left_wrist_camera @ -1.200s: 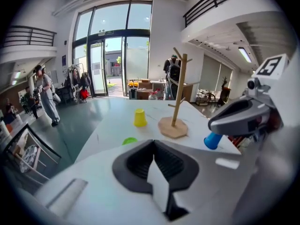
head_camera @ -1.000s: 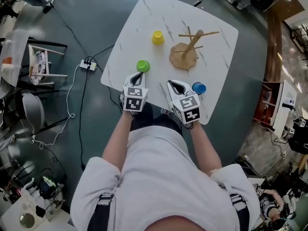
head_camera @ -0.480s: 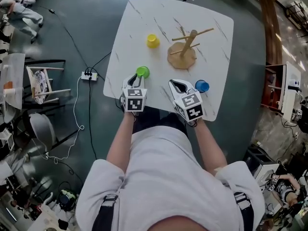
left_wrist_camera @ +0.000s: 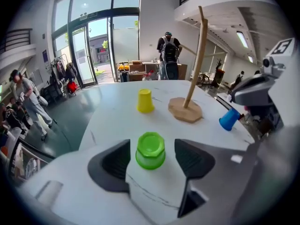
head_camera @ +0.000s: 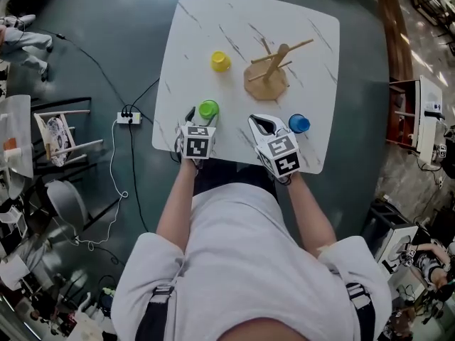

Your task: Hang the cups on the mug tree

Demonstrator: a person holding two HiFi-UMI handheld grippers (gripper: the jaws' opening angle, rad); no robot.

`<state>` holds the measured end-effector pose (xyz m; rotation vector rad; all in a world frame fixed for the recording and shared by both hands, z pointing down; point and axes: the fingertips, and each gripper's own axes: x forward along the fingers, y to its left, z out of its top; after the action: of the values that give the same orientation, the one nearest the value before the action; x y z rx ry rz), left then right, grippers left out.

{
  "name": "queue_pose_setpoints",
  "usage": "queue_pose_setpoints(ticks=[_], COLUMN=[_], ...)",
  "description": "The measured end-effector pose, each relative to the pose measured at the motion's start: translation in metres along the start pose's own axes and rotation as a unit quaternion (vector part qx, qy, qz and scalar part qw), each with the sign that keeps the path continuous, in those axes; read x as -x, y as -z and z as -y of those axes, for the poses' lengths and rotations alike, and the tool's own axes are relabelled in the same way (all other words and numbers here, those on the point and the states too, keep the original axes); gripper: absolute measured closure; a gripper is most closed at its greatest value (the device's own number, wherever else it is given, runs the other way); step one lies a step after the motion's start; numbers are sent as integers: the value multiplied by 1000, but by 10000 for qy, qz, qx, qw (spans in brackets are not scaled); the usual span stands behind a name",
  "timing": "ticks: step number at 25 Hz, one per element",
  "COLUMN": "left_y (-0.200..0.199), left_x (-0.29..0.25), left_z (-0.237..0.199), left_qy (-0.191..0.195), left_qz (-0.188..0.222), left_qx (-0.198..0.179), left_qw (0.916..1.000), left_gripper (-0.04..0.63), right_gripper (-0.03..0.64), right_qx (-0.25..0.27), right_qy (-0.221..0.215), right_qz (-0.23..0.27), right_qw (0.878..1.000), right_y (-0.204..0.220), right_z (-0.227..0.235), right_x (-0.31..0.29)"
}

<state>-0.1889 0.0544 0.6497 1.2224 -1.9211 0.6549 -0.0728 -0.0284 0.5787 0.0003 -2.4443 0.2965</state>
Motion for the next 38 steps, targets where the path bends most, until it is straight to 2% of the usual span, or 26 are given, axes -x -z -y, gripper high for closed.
queue_pose_setpoints(ticks=[5, 8, 11, 13, 18, 22, 26, 28, 32, 38], left_y=[5, 5, 4, 0, -23, -37, -52, -66, -96, -107], left_x=[-17, -23, -25, -23, -5, 4, 18, 29, 47, 50], left_z=[1, 0, -1, -2, 1, 5, 12, 18, 25, 43], left_qy=[133, 127, 45, -64, -185, -250, -227, -54, 396, 754], left_qz=[-189, -137, -107, -80, 422, 543, 843, 1177, 1848, 1975], left_qx=[76, 124, 155, 131, 200, 108, 205, 440, 1277, 1678], left_qw=[9997, 9997, 9998, 9999, 9987, 9982, 9960, 9921, 9736, 9629], left_gripper=[299, 303, 384, 385, 385, 385, 385, 385, 385, 385], right_gripper=[617, 617, 617, 617, 617, 617, 617, 617, 617, 617], right_qx=[-160, -153, -155, -134, -139, -98, -110, -139, -204, -277], right_qy=[189, 220, 281, 323, 306, 292, 334, 362, 417, 527], right_qz=[-5, -29, -60, -17, 45, 158, 201, 209, 209, 212], right_qw=[9997, 9996, 9995, 9994, 9994, 9994, 9992, 9990, 9987, 9980], right_y=[1, 3, 9, 9, 13, 10, 15, 18, 27, 35], right_z=[11, 14, 18, 21, 23, 25, 27, 29, 34, 43], right_x=[3, 4, 9, 14, 22, 29, 38, 43, 52, 64])
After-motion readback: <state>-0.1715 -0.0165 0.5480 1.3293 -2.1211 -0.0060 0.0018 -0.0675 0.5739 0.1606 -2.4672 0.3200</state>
